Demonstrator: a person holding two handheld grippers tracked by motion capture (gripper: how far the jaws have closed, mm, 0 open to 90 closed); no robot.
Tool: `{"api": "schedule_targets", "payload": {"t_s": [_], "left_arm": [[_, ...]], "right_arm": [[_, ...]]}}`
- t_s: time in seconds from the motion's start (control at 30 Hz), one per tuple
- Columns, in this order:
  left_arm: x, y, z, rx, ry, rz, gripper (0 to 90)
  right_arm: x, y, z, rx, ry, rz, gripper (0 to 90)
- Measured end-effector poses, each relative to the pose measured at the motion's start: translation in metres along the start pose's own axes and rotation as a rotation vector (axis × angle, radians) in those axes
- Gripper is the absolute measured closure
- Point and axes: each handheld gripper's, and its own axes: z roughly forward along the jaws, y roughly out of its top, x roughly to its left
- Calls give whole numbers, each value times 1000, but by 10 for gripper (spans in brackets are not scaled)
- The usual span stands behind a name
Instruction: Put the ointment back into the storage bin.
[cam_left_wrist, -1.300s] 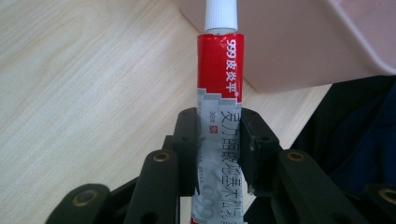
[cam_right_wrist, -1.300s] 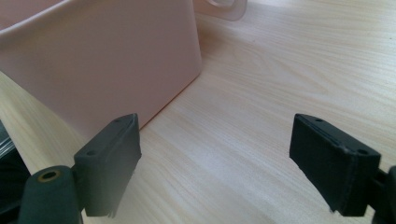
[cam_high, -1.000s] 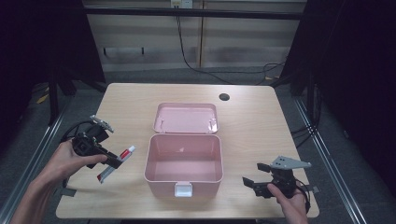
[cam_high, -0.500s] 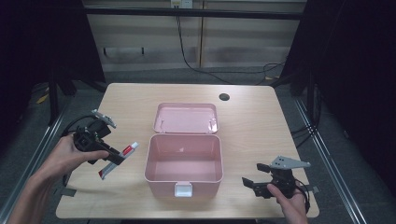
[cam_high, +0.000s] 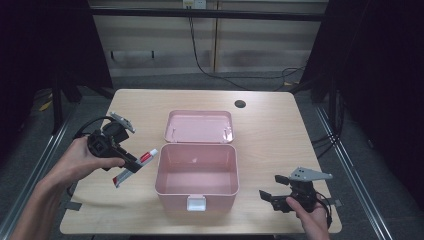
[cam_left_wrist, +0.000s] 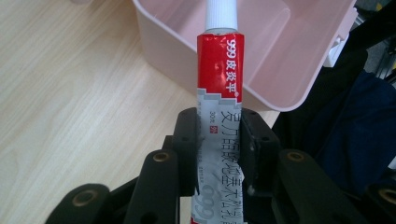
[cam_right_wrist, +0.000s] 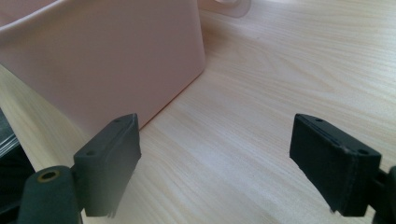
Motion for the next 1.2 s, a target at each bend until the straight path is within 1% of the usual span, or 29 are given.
{"api": "schedule_targets", "payload": {"t_s": [0.03, 0.13, 0.2, 0.23, 0.27, 0.3, 0.33, 0.47, 0.53, 0.6, 0.63, 0.67, 0.7, 0.73, 0.8, 0.83, 0.87, 0.93, 0.97, 1.0, 1.07, 1.1, 1.13, 1.2], "left_arm": [[-2, 2, 0, 5, -1, 10, 702], [-6, 8, 0, -1, -7, 21, 702], [-9, 13, 1, 11, -3, 37, 701], [-11, 15, 2, 12, -3, 32, 702], [-11, 18, 3, 22, -10, 48, 702], [-13, 21, 4, 12, -11, 43, 702], [-14, 22, 5, 22, -9, 51, 702], [-17, 30, 9, 14, 6, 60, 703], [-18, 34, 10, 18, -1, 59, 703], [-19, 37, 12, 15, -7, 74, 703], [-21, 39, 13, 16, -10, 71, 703], [-22, 41, 14, 26, -7, 82, 702], [-24, 43, 15, 25, -7, 78, 703], [-24, 45, 15, 27, -10, 93, 703], [-28, 50, 16, 20, -12, 90, 702], [-29, 52, 17, 31, -13, 109, 702], [-30, 54, 17, 30, -13, 106, 703], [-33, 58, 19, 38, -11, 122, 703], [-34, 60, 21, 35, -14, 115, 703], [-34, 61, 22, 36, -18, 124, 703], [-35, 63, 24, 29, -18, 124, 703], [-35, 65, 26, 41, -18, 131, 703], [-36, 66, 28, 43, -16, 124, 703], [-38, 69, 30, 48, -15, 126, 703]], "right_arm": [[0, 0, 0, -1, 0, -2, 161], [0, 0, 0, -2, 0, 2, 161], [0, 0, 0, -1, -1, -2, 161], [0, 0, 0, 0, 0, -2, 161], [0, 0, 0, 0, 1, -3, 161], [0, 0, 0, 0, 0, -3, 161], [0, 0, 0, 1, 0, -2, 161], [0, 0, 0, 2, 1, -2, 161], [0, 0, 0, 1, 1, -4, 161], [0, 0, 0, 2, 2, -2, 161], [0, 0, 0, 3, 2, -1, 161], [0, 0, 0, 4, 2, 0, 161], [0, 0, 0, 5, 3, 0, 161], [0, 0, 0, 5, 3, -1, 161], [0, 0, 0, 5, 3, 0, 161], [0, 0, 0, 5, 4, 1, 161], [0, 0, 0, 4, 4, -1, 161], [0, 0, 0, 4, 5, 0, 161], [0, 0, 0, 4, 5, 0, 161], [0, 0, 0, 3, 6, -1, 161], [0, 0, 0, 4, 6, -1, 161], [0, 0, 0, 3, 7, -1, 161], [0, 0, 0, 3, 7, 2, 161], [0, 0, 0, 3, 7, -1, 161]]}}
